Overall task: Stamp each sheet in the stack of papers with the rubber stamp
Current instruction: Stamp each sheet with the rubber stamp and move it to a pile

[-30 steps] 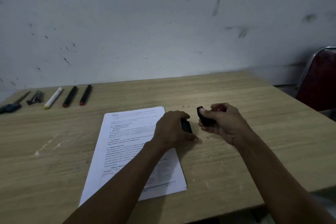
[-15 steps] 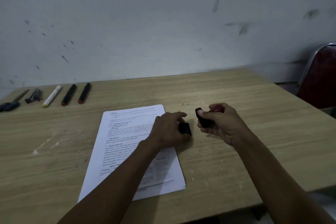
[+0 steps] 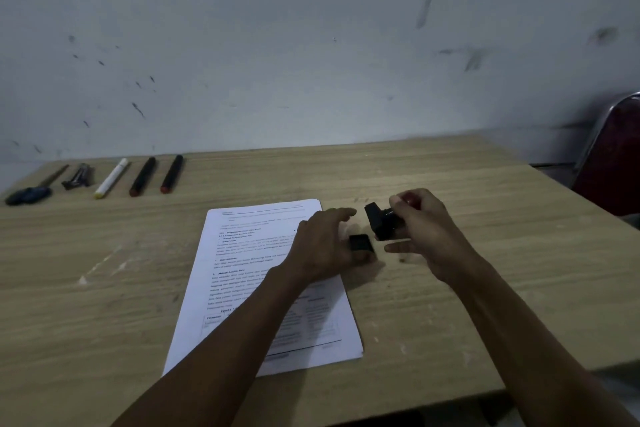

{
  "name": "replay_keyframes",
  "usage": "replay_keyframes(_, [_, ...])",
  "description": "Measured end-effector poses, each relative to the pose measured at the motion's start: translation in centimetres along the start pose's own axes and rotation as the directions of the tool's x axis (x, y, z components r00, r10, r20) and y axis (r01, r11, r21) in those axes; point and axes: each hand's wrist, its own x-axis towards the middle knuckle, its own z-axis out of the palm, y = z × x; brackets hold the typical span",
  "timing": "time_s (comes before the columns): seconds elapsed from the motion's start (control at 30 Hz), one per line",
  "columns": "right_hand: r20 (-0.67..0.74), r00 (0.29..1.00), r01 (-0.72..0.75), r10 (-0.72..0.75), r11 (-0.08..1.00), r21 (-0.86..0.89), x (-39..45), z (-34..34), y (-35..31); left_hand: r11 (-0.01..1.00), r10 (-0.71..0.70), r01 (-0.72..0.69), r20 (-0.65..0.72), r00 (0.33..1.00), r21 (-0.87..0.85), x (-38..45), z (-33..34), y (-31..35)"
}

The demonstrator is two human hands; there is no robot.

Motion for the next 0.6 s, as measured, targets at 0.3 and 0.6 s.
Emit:
replay_keyframes(0.3, [0.177,0.935,0.355,-0.308,0.805,-0.475,-2.4,3.3,-1.1,0.991,-0.074,0.044,-0.251,0.965,-0.123,-3.0,-6.5,-5.4])
replay_keyframes(0.6, [0.301,0.887,0.459,-0.349,0.61,-0.646,-3.6,8.4,0.4,0.999,-0.023,0.031,-0.195,0.981,0.041,-6.5,-7.8,-10.6])
